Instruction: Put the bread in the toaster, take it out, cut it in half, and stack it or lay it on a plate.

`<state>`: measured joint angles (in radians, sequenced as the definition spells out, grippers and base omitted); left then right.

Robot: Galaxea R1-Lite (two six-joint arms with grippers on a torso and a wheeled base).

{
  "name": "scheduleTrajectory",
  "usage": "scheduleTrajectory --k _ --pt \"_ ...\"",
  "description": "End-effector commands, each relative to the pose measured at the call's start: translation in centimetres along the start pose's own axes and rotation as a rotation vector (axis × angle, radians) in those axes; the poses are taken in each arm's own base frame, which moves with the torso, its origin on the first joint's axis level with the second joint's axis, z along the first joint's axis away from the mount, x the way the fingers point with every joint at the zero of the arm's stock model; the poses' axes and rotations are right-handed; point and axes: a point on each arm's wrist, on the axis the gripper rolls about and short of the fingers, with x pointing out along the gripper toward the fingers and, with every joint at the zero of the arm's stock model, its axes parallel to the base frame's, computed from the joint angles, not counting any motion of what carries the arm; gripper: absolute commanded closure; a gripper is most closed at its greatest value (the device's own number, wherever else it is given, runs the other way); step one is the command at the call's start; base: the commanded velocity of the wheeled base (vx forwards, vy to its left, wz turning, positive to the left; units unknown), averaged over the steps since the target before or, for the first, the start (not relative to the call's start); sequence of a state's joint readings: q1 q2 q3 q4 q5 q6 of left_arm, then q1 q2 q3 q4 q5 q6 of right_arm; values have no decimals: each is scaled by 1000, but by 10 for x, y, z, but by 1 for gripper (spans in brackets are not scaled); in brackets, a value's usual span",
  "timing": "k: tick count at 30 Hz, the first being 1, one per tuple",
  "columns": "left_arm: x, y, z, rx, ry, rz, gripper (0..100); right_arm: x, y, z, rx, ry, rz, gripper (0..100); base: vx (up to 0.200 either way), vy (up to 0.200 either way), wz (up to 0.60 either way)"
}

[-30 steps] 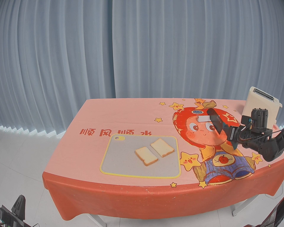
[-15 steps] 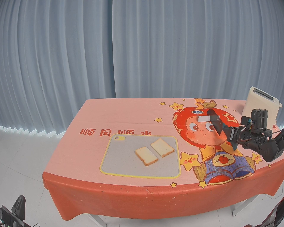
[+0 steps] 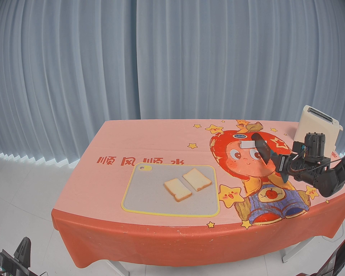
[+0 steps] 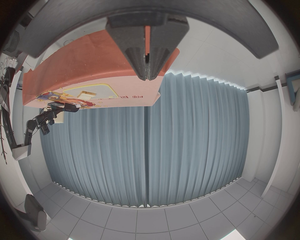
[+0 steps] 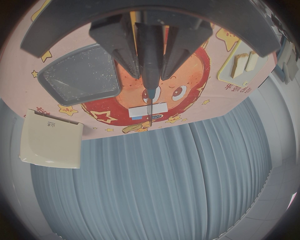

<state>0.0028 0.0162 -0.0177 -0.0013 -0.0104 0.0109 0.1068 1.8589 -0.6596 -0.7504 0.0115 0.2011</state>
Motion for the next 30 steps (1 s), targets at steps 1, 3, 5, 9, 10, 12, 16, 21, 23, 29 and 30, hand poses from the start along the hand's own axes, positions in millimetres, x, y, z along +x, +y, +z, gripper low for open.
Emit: scheduleTrajectory --k 1,3,5,9,10,12,16,21,23,29,30 --pt "1 0 -5 0 9 0 100 0 1 0 -1 1 3 100 0 0 0" --pt "1 0 -5 0 9 0 100 0 1 0 -1 1 1 100 0 0 0" --pt "1 0 -5 0 9 0 100 0 1 0 0 0 3 0 0 0 0" --pt "1 0 -5 0 9 0 100 -1 1 1 4 -7 2 0 0 0 0" --pt "1 0 -5 0 9 0 100 0 2 1 5 -9 1 0 0 0 0" --pt "1 0 -5 0 9 0 100 -1 2 2 2 -10 0 0 0 0 0" --pt "1 0 -5 0 9 0 100 -1 2 1 1 -9 -2 0 0 0 0" --pt "1 0 -5 0 9 0 100 -2 2 2 1 -12 -1 0 0 0 0" --pt "1 0 -5 0 9 0 100 -2 2 2 -1 -12 -1 0 0 0 0" --pt "1 0 -5 0 9 0 100 -3 2 3 -1 -17 -2 0 0 0 0" --pt "1 0 -5 0 9 0 100 -3 2 4 -1 -20 -1 0 0 0 0"
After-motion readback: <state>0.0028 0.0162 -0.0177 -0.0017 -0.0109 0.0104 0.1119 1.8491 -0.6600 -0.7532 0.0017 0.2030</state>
